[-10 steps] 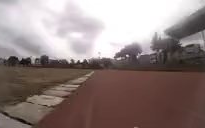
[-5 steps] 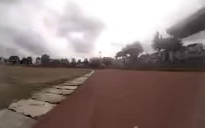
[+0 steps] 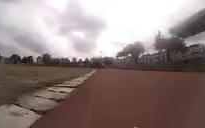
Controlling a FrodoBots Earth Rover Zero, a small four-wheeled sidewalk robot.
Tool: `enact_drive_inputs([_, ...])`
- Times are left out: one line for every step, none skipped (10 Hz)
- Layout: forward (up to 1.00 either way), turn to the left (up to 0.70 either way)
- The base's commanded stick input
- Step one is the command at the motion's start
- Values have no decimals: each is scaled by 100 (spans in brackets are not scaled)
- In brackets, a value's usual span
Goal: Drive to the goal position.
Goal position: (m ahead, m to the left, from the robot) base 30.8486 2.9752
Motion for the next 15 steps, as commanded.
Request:
enact_drive_inputs([100, 0])
enact_drive_inputs([100, 0])
enact_drive_inputs([100, 0])
enact_drive_inputs([100, 0])
enact_drive_inputs([100, 0])
enact_drive_inputs([100, 0])
enact_drive_inputs([100, 0])
enact_drive_inputs([100, 0])
enact_drive_inputs([100, 0])
enact_drive_inputs([100, 0])
enact_drive_inputs([100, 0])
enact_drive_inputs([100, 0])
enact_drive_inputs([100, 0])
enact_drive_inputs([100, 0])
enact_drive_inputs([100, 0])
